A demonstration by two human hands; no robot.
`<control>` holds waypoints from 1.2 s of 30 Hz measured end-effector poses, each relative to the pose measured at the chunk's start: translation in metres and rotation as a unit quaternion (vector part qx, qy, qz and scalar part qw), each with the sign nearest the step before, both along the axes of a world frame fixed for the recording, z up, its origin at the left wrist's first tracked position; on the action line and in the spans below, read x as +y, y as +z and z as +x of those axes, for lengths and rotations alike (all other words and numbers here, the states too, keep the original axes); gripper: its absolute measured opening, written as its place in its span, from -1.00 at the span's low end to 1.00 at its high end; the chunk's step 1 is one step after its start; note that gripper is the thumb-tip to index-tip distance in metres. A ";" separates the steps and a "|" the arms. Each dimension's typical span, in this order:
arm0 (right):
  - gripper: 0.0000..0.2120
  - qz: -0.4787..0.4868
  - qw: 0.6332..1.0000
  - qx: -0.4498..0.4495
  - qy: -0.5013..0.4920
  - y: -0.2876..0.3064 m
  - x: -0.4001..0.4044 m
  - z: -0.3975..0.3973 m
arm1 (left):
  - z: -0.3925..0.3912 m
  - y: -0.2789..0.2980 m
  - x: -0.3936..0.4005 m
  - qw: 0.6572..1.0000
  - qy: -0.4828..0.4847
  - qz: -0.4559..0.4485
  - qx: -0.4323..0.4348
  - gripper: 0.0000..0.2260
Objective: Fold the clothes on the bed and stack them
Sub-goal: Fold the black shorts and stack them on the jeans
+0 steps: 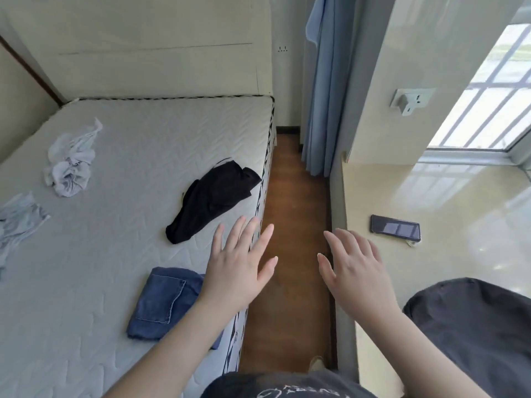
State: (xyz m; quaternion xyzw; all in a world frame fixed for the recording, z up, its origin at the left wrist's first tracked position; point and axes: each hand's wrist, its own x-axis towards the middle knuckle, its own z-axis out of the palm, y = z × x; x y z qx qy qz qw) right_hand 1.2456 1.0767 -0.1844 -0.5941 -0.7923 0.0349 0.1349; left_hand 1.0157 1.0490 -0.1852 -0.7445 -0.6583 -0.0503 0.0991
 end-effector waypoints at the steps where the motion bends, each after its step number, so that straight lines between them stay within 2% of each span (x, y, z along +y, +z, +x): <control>1: -0.59 -0.002 1.000 -0.002 0.010 0.001 0.013 -0.002 | 0.000 0.002 0.009 1.000 0.006 0.001 0.001 -0.51; 10: -0.59 0.007 0.995 -0.005 0.099 0.006 0.115 -0.055 | -0.047 0.001 0.066 0.996 0.086 -0.003 -0.017 -0.51; 18: -0.56 0.015 0.978 -0.042 0.202 0.002 0.194 -0.154 | -0.146 -0.015 0.110 0.987 0.152 -0.036 -0.034 -0.43; 25: -0.55 0.022 0.967 -0.042 0.251 0.001 0.241 -0.243 | -0.224 -0.028 0.134 0.977 0.200 -0.058 -0.049 -0.44; 36: -0.46 0.042 0.925 -0.071 0.372 -0.021 0.318 -0.348 | -0.290 -0.057 0.158 0.940 0.310 -0.083 -0.115 -0.44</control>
